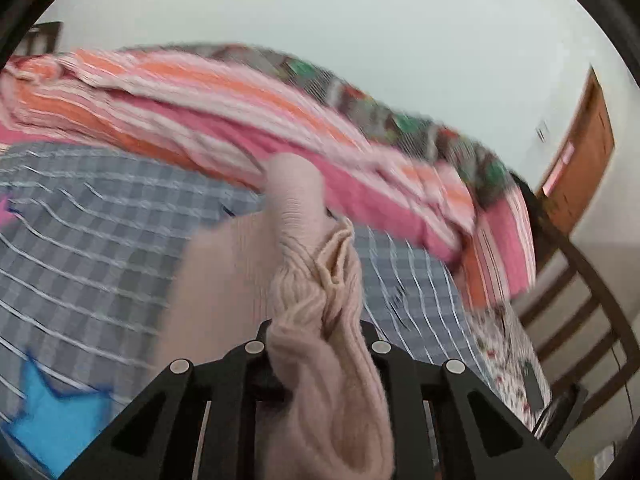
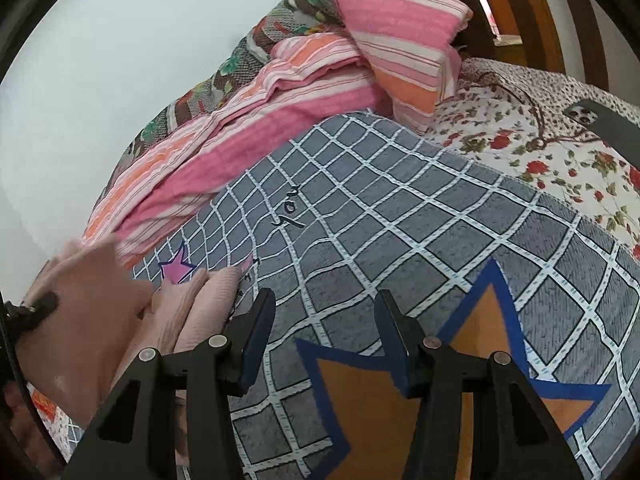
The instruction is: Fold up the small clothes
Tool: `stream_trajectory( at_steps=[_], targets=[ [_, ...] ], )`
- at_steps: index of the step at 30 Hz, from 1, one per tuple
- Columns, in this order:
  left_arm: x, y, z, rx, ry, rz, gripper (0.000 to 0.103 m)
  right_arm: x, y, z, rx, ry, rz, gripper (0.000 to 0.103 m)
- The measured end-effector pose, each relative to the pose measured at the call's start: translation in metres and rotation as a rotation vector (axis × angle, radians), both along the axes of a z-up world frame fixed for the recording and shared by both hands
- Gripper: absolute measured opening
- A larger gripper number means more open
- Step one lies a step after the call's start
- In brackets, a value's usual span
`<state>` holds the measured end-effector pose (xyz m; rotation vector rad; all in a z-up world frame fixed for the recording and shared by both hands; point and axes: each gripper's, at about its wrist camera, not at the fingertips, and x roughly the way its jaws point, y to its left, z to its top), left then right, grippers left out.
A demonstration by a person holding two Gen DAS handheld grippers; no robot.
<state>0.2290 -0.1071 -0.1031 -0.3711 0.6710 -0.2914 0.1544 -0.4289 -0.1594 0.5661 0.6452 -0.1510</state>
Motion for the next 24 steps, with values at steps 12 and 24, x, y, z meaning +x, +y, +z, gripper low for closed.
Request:
stream_trajectory(
  at_steps=[12, 24],
  targets=[
    [-0.021, -0.024, -0.041, -0.023, 0.086, -0.269, 0.049, 0.007, 0.0, -0.002, 0.063, 0.011, 0.038, 0.051],
    [-0.02, 0.094, -0.028, -0.012, -0.055, -0.133, 0.067, 0.04, 0.054, 0.011, 0.3, -0.066, 0.297, 0.065]
  ],
)
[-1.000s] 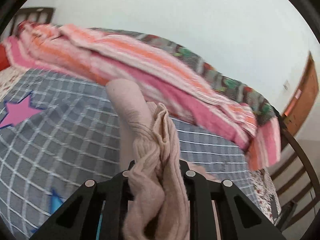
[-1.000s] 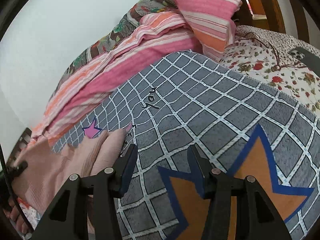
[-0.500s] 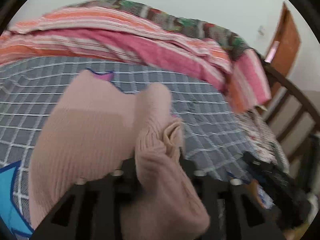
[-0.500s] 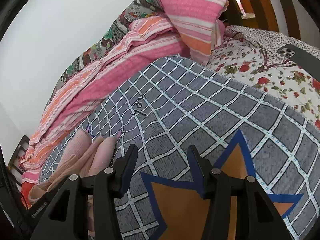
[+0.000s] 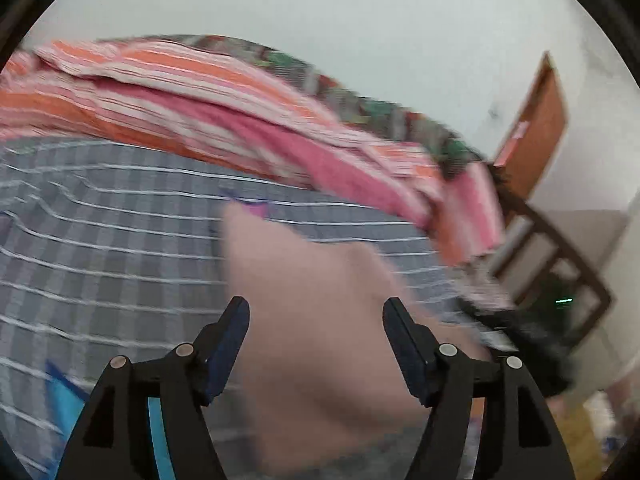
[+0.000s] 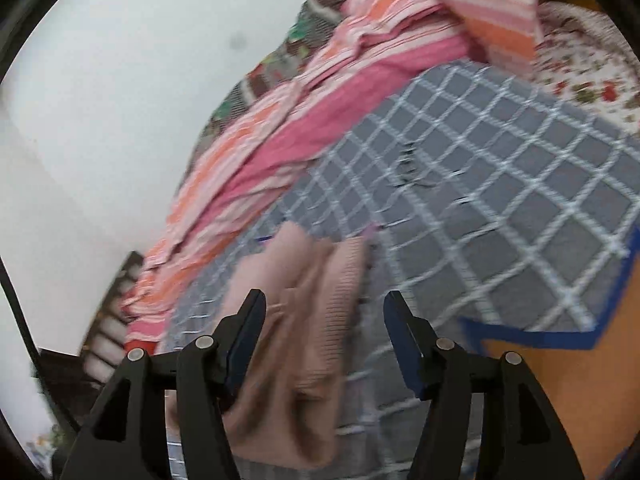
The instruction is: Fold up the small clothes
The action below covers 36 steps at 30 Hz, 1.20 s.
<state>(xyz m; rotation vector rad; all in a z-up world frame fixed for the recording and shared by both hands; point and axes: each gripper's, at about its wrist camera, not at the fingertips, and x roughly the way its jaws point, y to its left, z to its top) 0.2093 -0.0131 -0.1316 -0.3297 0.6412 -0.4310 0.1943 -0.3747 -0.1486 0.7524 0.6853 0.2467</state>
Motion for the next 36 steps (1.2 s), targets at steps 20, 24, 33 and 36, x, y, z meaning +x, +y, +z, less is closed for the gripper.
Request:
stream_trajectory(
  at_steps=[20, 24, 33, 36],
  targets=[
    [0.041, 0.048, -0.026, 0.091, 0.045, 0.143, 0.067, 0.037, 0.088, 0.006, -0.291, 0.181, 0.026, 0.03],
    [0.044, 0.059, -0.031, 0.019, 0.097, 0.133, 0.067, 0.03, 0.092, 0.019, -0.351, 0.107, 0.053, 0.023],
    [0.041, 0.069, -0.029, -0.035, 0.108, 0.123, 0.067, 0.001, 0.063, -0.005, -0.31, 0.093, -0.017, 0.024],
    [0.044, 0.07, -0.032, -0.056, 0.134, 0.117, 0.067, -0.001, 0.052, -0.007, -0.26, 0.099, -0.04, 0.043]
  ],
)
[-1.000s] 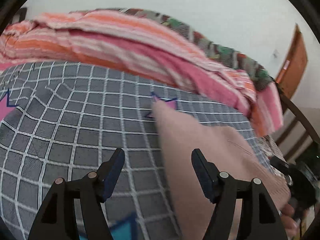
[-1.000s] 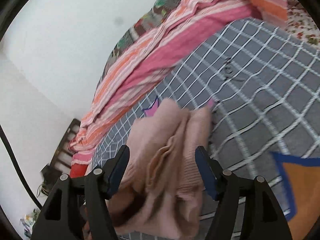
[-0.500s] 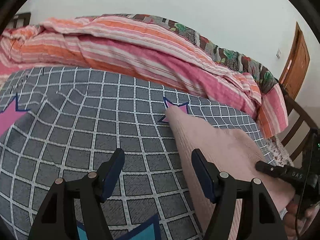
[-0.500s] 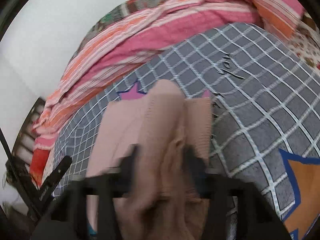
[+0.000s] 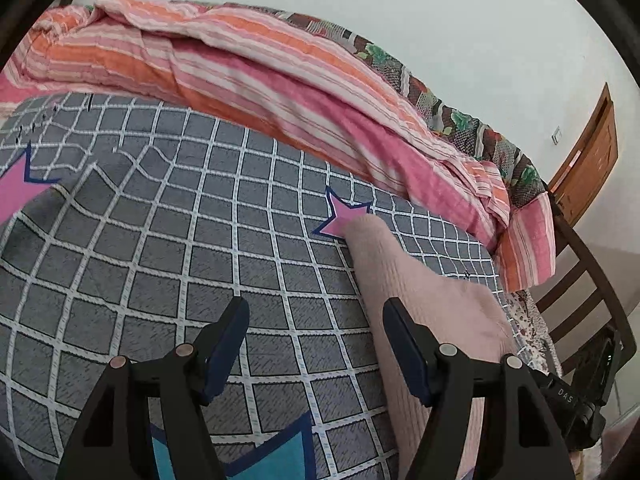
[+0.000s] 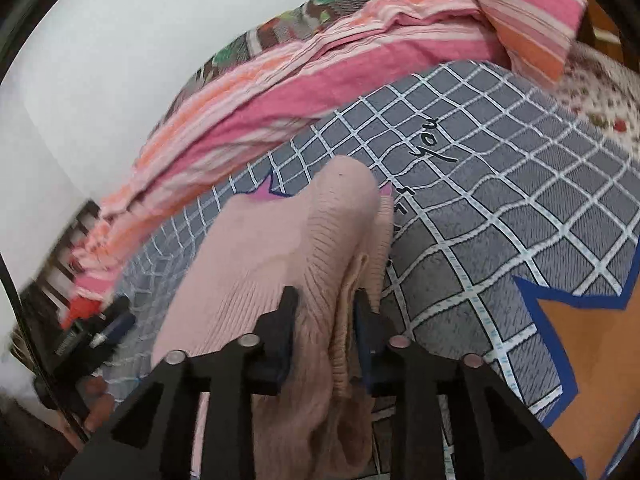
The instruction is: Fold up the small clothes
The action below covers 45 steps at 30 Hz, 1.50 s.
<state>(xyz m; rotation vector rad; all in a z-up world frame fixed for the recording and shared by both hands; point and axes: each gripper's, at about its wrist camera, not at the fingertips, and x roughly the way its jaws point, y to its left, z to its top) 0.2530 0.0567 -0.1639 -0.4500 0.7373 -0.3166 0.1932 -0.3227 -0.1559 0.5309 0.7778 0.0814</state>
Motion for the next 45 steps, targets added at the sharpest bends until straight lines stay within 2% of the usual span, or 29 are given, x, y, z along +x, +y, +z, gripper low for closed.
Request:
stream_trajectory(
  at_steps=[1, 5, 8, 10, 13, 17, 20, 23, 28, 32, 34, 37, 40, 42, 45],
  targets=[
    [0.001, 0.0, 0.0, -0.006, 0.004, -0.001, 0.067, 0.0, -0.002, -0.001, -0.002, 0.011, -0.014, 0.057],
    [0.003, 0.006, -0.001, -0.048, 0.012, -0.003, 0.067, 0.012, -0.003, -0.015, 0.046, 0.058, 0.025, 0.071],
    [0.003, 0.012, 0.002, -0.065, -0.003, 0.012, 0.067, 0.027, -0.005, -0.03, 0.129, 0.102, 0.068, 0.075],
    [0.004, 0.017, 0.002, -0.072, -0.007, 0.021, 0.067, 0.033, -0.006, -0.033, 0.143, 0.103, 0.075, 0.079],
    [0.007, 0.021, 0.0, -0.094, 0.005, 0.023, 0.067, 0.043, -0.005, -0.038, 0.16, 0.121, 0.099, 0.079],
    [0.008, 0.025, -0.002, -0.109, 0.014, 0.014, 0.067, 0.048, 0.002, -0.037, 0.165, 0.134, 0.124, 0.057],
    [0.005, 0.032, 0.0, -0.112, 0.003, 0.012, 0.067, 0.046, 0.005, -0.023, 0.161, 0.123, 0.117, 0.043],
    [0.002, 0.046, 0.004, -0.133, -0.01, 0.031, 0.067, 0.041, 0.021, 0.009, 0.129, 0.076, 0.116, 0.039],
    [0.001, 0.074, 0.004, -0.193, 0.002, 0.069, 0.067, 0.047, 0.074, 0.065, 0.027, 0.035, 0.073, 0.038],
    [-0.004, 0.093, 0.006, -0.205, 0.003, 0.108, 0.067, 0.059, 0.123, 0.094, -0.073, 0.001, 0.085, 0.036],
    [-0.007, 0.099, 0.007, -0.21, -0.006, 0.123, 0.067, 0.066, 0.144, 0.103, -0.084, 0.003, 0.096, 0.036],
    [-0.011, 0.11, 0.007, -0.23, -0.011, 0.131, 0.067, 0.077, 0.167, 0.112, -0.063, -0.005, 0.114, 0.035],
    [-0.01, 0.117, 0.005, -0.247, -0.005, 0.139, 0.067, 0.086, 0.17, 0.118, 0.067, -0.058, 0.146, 0.035],
    [-0.01, 0.118, 0.005, -0.249, -0.003, 0.139, 0.067, 0.089, 0.153, 0.106, 0.225, -0.099, 0.151, 0.035],
    [-0.008, 0.115, 0.004, -0.237, 0.005, 0.134, 0.067, 0.093, 0.126, 0.062, 0.299, -0.058, 0.103, 0.037]
  ],
)
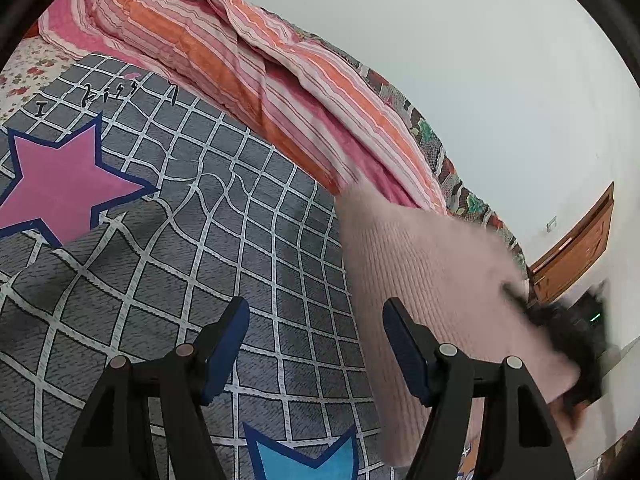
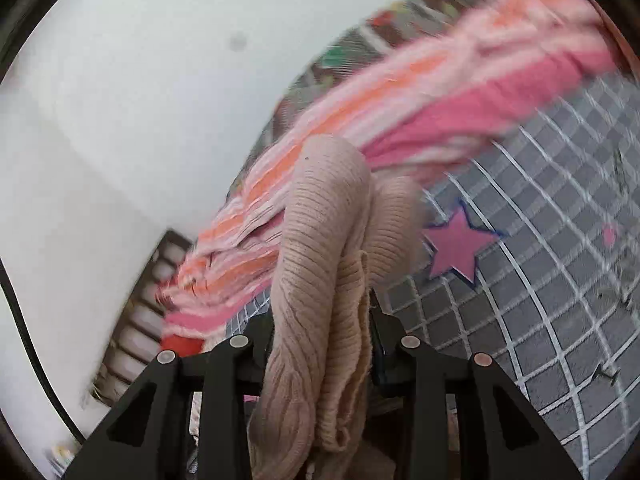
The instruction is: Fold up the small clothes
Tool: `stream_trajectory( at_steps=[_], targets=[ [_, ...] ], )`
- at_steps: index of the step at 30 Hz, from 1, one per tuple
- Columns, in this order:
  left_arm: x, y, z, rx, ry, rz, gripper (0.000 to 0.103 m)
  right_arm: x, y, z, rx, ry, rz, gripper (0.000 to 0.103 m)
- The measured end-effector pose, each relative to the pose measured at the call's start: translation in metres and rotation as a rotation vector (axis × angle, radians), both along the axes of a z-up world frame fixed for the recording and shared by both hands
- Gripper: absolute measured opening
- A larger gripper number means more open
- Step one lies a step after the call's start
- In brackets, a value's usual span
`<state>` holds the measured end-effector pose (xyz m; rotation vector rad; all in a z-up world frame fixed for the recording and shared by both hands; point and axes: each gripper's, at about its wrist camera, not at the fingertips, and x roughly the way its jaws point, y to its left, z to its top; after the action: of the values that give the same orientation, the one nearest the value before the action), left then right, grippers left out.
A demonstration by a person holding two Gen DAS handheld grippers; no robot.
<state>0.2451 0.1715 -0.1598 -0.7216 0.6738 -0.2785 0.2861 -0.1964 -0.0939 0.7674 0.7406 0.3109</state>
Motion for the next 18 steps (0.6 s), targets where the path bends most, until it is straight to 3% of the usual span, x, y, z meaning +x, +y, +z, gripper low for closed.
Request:
stream_trajectory(
  at_steps=[4, 6, 8, 11, 14, 18],
  targets=[
    [0.004, -0.011, -0.002, 0.015, 0.011, -0.023, 0.067, 0.008, -0.032, -0.075, -0.103, 0.182, -0.051, 0.041],
    [0.008, -0.021, -0.002, 0.039, 0.016, -0.036, 0.067, 0.001, -0.049, -0.089, -0.062, 0.172, -0.063, 0.046],
    [0.011, -0.03, 0.001, 0.086, 0.01, -0.035, 0.067, -0.01, -0.054, -0.082, -0.054, 0.137, -0.044, 0.051],
    [0.012, -0.037, 0.007, 0.142, -0.02, -0.009, 0.067, -0.025, -0.039, -0.055, -0.27, 0.066, -0.023, 0.051],
    [0.015, -0.037, 0.006, 0.125, -0.018, 0.004, 0.067, -0.037, -0.019, -0.037, -0.45, -0.02, 0.004, 0.051],
    [0.018, -0.038, 0.003, 0.128, 0.002, 0.003, 0.067, -0.031, -0.003, -0.037, -0.527, -0.046, 0.036, 0.049]
  ],
)
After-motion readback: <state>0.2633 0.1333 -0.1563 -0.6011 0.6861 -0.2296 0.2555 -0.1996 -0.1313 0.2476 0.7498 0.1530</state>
